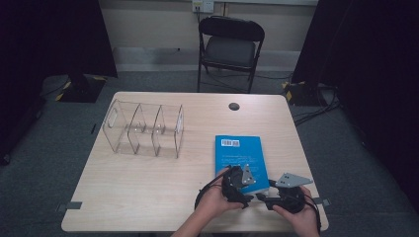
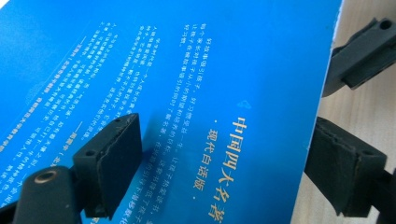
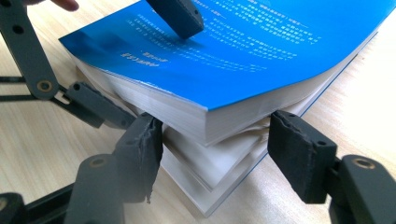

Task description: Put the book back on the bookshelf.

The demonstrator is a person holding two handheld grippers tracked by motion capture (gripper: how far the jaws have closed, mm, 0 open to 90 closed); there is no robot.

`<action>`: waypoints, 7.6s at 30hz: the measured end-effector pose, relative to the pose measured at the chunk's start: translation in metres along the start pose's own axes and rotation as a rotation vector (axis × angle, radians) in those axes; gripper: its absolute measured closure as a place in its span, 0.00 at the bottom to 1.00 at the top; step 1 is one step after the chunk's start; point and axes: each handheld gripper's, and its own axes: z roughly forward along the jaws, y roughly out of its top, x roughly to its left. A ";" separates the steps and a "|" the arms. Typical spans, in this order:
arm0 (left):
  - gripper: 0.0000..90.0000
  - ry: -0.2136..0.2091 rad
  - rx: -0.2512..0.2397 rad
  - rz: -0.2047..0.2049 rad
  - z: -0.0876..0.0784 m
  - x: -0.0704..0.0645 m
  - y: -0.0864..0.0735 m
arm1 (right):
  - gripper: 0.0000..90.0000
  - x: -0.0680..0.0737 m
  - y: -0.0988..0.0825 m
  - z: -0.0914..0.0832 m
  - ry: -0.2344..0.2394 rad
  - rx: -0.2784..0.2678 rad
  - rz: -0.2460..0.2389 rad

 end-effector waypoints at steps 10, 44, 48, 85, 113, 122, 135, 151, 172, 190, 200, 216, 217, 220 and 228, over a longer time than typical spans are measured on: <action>0.31 -0.009 0.024 0.022 -0.004 0.001 0.004 | 0.41 -0.001 -0.001 0.000 0.006 0.004 0.013; 0.80 -0.071 0.131 -0.061 -0.039 0.012 0.039 | 0.19 -0.012 -0.028 -0.001 0.065 0.014 0.007; 0.80 -0.078 0.134 -0.071 -0.045 0.017 0.046 | 0.19 -0.011 -0.028 0.000 0.062 0.019 -0.003; 0.82 -0.083 0.207 -0.161 -0.065 0.041 0.087 | 0.15 0.001 -0.022 0.019 -0.034 0.049 0.002; 0.82 -0.080 0.214 -0.173 -0.071 0.042 0.092 | 0.18 -0.009 -0.027 0.010 -0.089 -0.017 0.070; 0.83 -0.078 0.221 -0.173 -0.077 0.044 0.094 | 0.18 -0.013 -0.027 0.008 -0.107 -0.055 0.076; 1.00 -0.130 -0.008 -0.179 -0.111 0.032 0.108 | 0.19 -0.022 -0.029 0.009 -0.201 0.010 0.040; 0.55 -0.163 0.181 -0.086 -0.016 0.004 0.049 | 0.25 -0.017 -0.030 0.006 -0.193 -0.016 -0.009; 0.15 -0.009 0.050 0.046 0.020 -0.007 0.028 | 0.25 -0.016 -0.029 0.005 -0.182 -0.056 -0.001; 0.22 0.011 0.122 0.089 0.022 0.000 0.035 | 0.26 -0.016 -0.028 0.004 -0.178 -0.073 -0.001; 0.35 -0.019 0.139 0.091 0.016 0.001 0.039 | 0.26 -0.015 -0.027 0.003 -0.157 -0.088 0.012; 0.42 -0.019 0.120 0.069 0.012 -0.001 0.037 | 0.26 -0.018 -0.025 0.006 -0.169 -0.097 -0.013; 0.42 -0.020 0.121 0.070 0.012 -0.001 0.037 | 0.25 -0.018 -0.025 0.006 -0.167 -0.101 -0.008; 0.41 -0.009 0.120 0.073 0.013 -0.003 0.037 | 0.26 -0.019 -0.025 0.005 -0.162 -0.101 -0.009; 0.24 -0.004 0.099 0.061 0.017 -0.006 0.032 | 0.26 -0.018 -0.026 0.005 -0.168 -0.100 -0.017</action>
